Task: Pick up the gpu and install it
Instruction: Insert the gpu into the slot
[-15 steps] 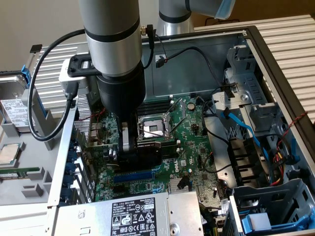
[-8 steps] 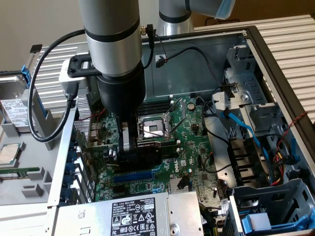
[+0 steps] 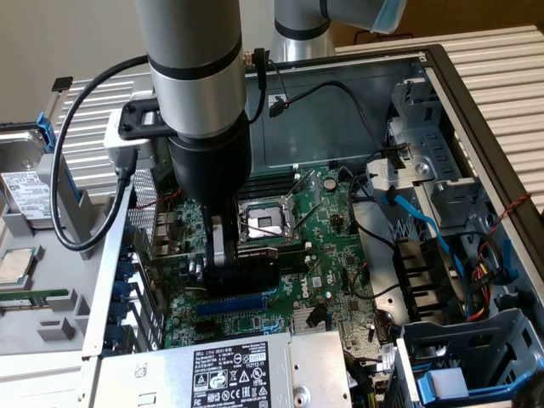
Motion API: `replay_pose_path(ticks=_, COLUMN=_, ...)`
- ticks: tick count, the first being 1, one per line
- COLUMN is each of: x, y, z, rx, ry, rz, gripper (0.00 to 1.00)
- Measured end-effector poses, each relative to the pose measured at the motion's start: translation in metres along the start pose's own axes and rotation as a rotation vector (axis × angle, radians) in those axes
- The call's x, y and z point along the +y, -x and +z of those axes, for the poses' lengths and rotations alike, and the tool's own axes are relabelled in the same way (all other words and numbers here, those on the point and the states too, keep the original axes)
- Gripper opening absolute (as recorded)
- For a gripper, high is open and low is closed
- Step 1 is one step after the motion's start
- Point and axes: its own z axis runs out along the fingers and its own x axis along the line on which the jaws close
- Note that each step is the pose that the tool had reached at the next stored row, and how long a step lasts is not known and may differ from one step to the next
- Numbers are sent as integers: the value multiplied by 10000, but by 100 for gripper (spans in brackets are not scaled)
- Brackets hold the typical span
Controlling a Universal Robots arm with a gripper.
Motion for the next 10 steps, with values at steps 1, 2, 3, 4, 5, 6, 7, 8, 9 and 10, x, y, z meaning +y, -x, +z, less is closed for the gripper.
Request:
replay_pose_path(ticks=1, x=0, y=0, z=1, rx=1, ry=1, rz=-2, gripper=27)
replay_pose_path(ticks=2, x=0, y=0, z=1, rx=0, ry=0, rz=-3, gripper=27)
replay_pose_path(ticks=3, x=0, y=0, z=1, rx=1, ry=1, rz=-4, gripper=27)
replay_pose_path(ticks=4, x=0, y=0, z=1, rx=1, ry=1, rz=-5, gripper=27)
replay_pose_path(ticks=5, x=0, y=0, z=1, rx=1, ry=1, rz=-6, gripper=27)
replay_pose_path(ticks=6, x=0, y=0, z=3, rx=1, ry=0, rz=-8, gripper=27)
replay_pose_path(ticks=7, x=0, y=0, z=6, rx=-1, ry=0, rz=-10, gripper=27)
replay_pose_path(ticks=8, x=0, y=0, z=11, rx=-3, ry=-2, rz=-11, gripper=27)
replay_pose_path(ticks=9, x=0, y=0, z=17, rx=-3, ry=-2, rz=-12, gripper=27)
replay_pose_path(ticks=10, x=0, y=0, z=20, rx=-1, ry=0, rz=-14, gripper=27)
